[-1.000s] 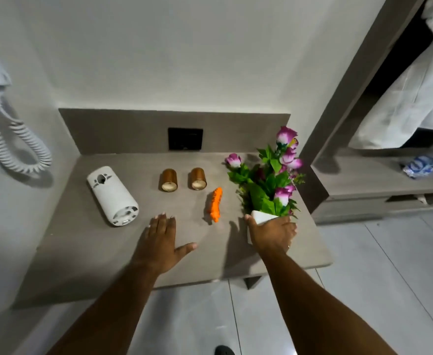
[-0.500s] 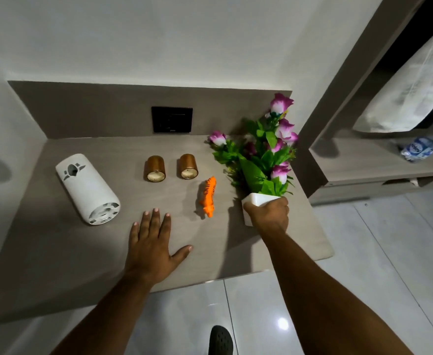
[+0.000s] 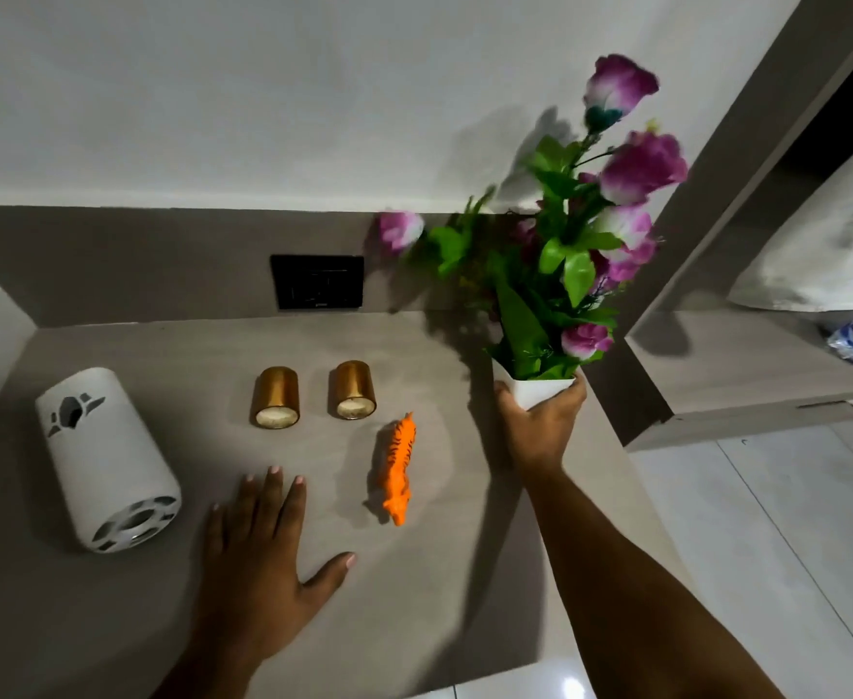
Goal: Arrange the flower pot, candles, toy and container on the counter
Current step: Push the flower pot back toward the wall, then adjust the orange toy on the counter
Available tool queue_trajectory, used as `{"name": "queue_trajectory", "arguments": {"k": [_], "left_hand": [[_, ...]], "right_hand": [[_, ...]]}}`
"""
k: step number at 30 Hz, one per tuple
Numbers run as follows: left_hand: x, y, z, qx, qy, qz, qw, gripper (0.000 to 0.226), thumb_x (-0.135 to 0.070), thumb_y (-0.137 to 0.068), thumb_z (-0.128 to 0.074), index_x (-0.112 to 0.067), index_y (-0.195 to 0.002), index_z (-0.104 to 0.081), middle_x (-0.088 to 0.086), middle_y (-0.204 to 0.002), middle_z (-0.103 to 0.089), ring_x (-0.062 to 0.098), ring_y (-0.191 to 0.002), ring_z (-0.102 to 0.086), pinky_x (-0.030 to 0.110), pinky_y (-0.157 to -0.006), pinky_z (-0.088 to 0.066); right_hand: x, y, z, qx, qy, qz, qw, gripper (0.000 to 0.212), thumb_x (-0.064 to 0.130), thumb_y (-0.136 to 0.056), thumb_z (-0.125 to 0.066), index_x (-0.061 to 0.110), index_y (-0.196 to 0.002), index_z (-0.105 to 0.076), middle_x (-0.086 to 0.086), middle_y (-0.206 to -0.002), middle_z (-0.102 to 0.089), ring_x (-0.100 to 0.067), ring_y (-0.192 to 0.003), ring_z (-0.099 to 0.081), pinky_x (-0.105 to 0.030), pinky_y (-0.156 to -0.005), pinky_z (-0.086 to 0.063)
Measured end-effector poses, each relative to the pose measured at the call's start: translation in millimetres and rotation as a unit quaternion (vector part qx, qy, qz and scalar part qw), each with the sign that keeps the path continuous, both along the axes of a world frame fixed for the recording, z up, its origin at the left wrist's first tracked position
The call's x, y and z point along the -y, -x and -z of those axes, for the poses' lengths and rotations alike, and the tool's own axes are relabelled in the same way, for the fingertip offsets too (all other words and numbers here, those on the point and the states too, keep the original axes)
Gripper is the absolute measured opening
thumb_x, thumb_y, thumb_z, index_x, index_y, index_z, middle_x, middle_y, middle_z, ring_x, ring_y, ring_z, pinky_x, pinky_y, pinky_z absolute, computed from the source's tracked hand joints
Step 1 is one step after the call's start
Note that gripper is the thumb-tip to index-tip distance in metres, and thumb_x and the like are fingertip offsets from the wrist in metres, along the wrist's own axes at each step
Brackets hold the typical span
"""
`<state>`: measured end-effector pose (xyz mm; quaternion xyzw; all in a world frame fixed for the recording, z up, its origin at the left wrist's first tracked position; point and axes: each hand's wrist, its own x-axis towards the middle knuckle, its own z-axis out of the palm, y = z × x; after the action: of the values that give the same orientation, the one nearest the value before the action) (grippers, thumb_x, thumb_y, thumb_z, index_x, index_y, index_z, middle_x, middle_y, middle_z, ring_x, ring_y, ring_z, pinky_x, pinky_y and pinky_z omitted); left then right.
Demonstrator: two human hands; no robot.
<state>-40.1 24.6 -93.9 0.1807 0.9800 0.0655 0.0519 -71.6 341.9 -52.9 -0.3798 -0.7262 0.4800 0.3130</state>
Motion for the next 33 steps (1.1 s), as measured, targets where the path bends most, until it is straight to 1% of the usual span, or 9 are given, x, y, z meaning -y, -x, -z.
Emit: {"name": "queue_trajectory", "arguments": {"k": [5, 8, 10, 13, 21, 24, 26, 29, 33], "left_hand": [[-1.6, 10.1, 5.0, -0.001, 0.005, 0.007, 1.0, 0.102, -0.086, -0.073, -0.025, -0.018, -0.149, -0.03, 0.014, -0.158, -0.029, 0.038, -0.146, -0.024, 0.063, -0.111, -0.026], [-2.9, 9.3, 4.4, 0.0, 0.006, 0.009, 1.0, 0.102, -0.086, -0.073, -0.026, -0.018, -0.149, -0.029, 0.014, -0.158, -0.03, 0.038, -0.146, -0.025, 0.063, -0.11, -0.027], [-4.0, 9.3, 2.8, -0.003, 0.005, 0.007, 1.0, 0.101, -0.086, -0.073, -0.025, -0.017, -0.148, -0.032, 0.014, -0.157, -0.031, 0.038, -0.145, -0.026, 0.063, -0.11, -0.027], [-4.0, 9.2, 1.3, -0.008, 0.008, 0.007, 1.0, 0.101, -0.085, -0.074, -0.023, -0.016, -0.146, -0.036, 0.015, -0.156, -0.033, 0.038, -0.145, -0.026, 0.063, -0.11, -0.026], [-5.2, 9.2, 0.5, -0.013, -0.005, 0.008, 1.0, 0.102, -0.086, -0.073, -0.023, -0.016, -0.146, -0.034, 0.017, -0.157, -0.032, 0.039, -0.146, -0.024, 0.063, -0.113, -0.023], [-3.2, 9.4, 0.6, -0.004, -0.014, 0.005, 1.0, 0.103, -0.088, -0.072, -0.02, -0.02, -0.15, -0.026, 0.013, -0.161, -0.024, 0.035, -0.149, -0.015, 0.06, -0.116, -0.018], [-3.0, 9.5, 1.0, 0.002, -0.02, 0.003, 1.0, 0.104, -0.09, -0.072, -0.018, -0.023, -0.151, -0.022, 0.009, -0.163, -0.019, 0.032, -0.15, -0.009, 0.059, -0.117, -0.015], [-2.4, 8.0, 0.1, 0.006, -0.018, -0.006, 1.0, 0.103, -0.089, -0.072, -0.019, -0.024, -0.151, -0.02, 0.007, -0.164, -0.016, 0.03, -0.151, -0.006, 0.057, -0.118, -0.012], [-1.7, 6.6, -0.5, 0.002, -0.019, -0.013, 1.0, 0.103, -0.089, -0.072, -0.016, -0.024, -0.151, -0.02, 0.007, -0.163, -0.017, 0.03, -0.151, -0.007, 0.057, -0.118, -0.014]], "right_hand": [[-12.5, 13.4, 14.3, -0.019, 0.005, 0.016, 1.0, 0.094, 0.027, -0.066, -0.09, 0.01, -0.139, -0.034, -0.013, -0.131, -0.056, -0.032, -0.119, -0.057, -0.042, -0.103, -0.049], [-19.6, 17.9, 20.7, -0.03, -0.005, 0.031, 0.999, 0.074, 0.023, -0.068, -0.09, 0.02, -0.125, -0.043, -0.009, -0.122, -0.062, -0.031, -0.113, -0.062, -0.03, -0.096, -0.048], [-23.7, 20.4, 26.2, -0.027, -0.014, 0.03, 0.999, 0.062, 0.022, -0.069, -0.09, 0.024, -0.115, -0.049, -0.008, -0.114, -0.066, -0.032, -0.106, -0.066, -0.034, -0.09, -0.052], [-25.7, 21.4, 29.3, 0.01, 0.007, 0.042, 0.999, 0.082, 0.03, -0.067, -0.091, 0.01, -0.131, -0.043, -0.015, -0.123, -0.065, -0.035, -0.11, -0.063, -0.046, -0.095, -0.052], [-21.3, 11.9, 14.2, 0.01, -0.015, 0.022, 1.0, 0.085, 0.024, -0.064, -0.093, 0.001, -0.13, -0.044, -0.016, -0.123, -0.063, -0.026, -0.112, -0.06, -0.035, -0.102, -0.047], [4.6, -8.5, 4.1, 0.046, 0.007, 0.046, 0.998, 0.076, 0.028, -0.074, -0.085, -0.004, -0.131, -0.046, -0.026, -0.124, -0.06, -0.038, -0.116, -0.059, -0.045, -0.106, -0.045], [40.3, -24.9, 2.2, 0.106, -0.001, 0.007, 0.994, 0.062, 0.033, -0.084, -0.076, 0.0, -0.131, -0.054, -0.025, -0.124, -0.06, -0.041, -0.116, -0.058, -0.045, -0.104, -0.045], [102.2, -36.5, -3.9, 0.18, -0.018, -0.132, 0.975, 0.057, 0.054, -0.084, -0.069, 0.011, -0.122, -0.064, -0.011, -0.115, -0.066, -0.028, -0.102, -0.065, -0.042, -0.092, -0.053], [134.1, -30.4, -7.4, 0.262, -0.06, -0.208, 0.94, 0.042, 0.058, -0.086, -0.064, 0.017, -0.091, -0.068, -0.005, -0.089, -0.07, -0.021, -0.077, -0.066, -0.039, -0.073, -0.059]]}}
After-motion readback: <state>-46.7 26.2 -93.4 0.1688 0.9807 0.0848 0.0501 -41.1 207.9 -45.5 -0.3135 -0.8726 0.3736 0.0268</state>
